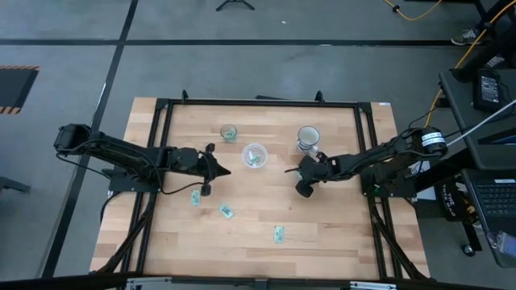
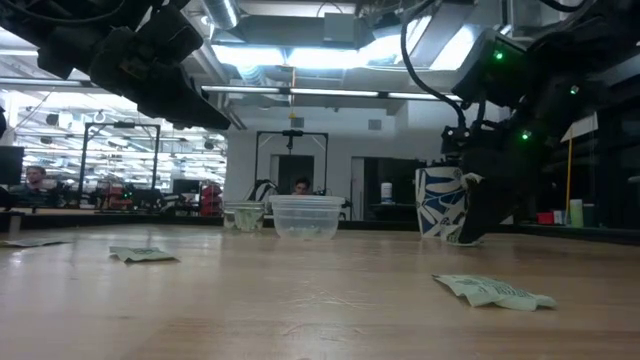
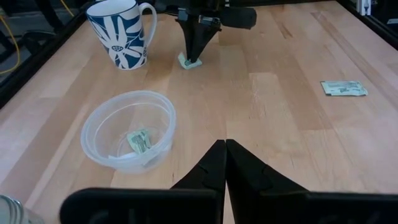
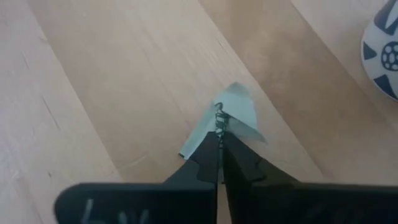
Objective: Pick and place Stevia / Truvia into bins
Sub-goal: Put the stevia packet into the transparent container
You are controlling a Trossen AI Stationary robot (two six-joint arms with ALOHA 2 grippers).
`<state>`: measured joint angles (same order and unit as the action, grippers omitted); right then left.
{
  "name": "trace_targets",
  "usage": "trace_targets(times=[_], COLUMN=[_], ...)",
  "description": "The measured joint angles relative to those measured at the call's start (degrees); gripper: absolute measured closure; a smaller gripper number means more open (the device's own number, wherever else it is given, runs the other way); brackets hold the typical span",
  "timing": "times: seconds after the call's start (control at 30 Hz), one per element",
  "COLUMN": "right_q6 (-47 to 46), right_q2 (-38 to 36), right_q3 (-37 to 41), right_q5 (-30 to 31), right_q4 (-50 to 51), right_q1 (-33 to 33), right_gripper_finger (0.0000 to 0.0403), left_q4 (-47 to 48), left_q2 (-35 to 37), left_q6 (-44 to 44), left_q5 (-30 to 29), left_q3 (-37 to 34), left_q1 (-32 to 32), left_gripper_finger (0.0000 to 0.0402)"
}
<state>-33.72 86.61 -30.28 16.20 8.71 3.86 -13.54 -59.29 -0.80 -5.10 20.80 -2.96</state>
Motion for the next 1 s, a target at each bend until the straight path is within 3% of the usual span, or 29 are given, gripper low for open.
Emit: trace_targets(times=[0.37, 0.5, 1.0], right_q6=[3.6, 4.4, 7.4], right_q2=[-1.6, -4.5, -18.3], right_q3=[0.1, 0.4, 0.2], right_q5=[-3.8, -5.7, -4.0], right_q4=[-1.5, -0.3, 2.8], right_q1=[0.2, 0.3, 0.2], right_gripper_finger=[0.0399, 0.0401, 0.0403], left_q4=[0.0, 0.0, 0.0], left_q2=[0.0, 0.0, 0.0], left_q6=[0.0, 0.0, 0.0], left_q5=[0.0, 0.0, 0.0], left_q3=[0.0, 0.0, 0.0], left_q1=[0.0, 0.0, 0.0], left_gripper_finger=[0.0397, 0.0400, 0.0397])
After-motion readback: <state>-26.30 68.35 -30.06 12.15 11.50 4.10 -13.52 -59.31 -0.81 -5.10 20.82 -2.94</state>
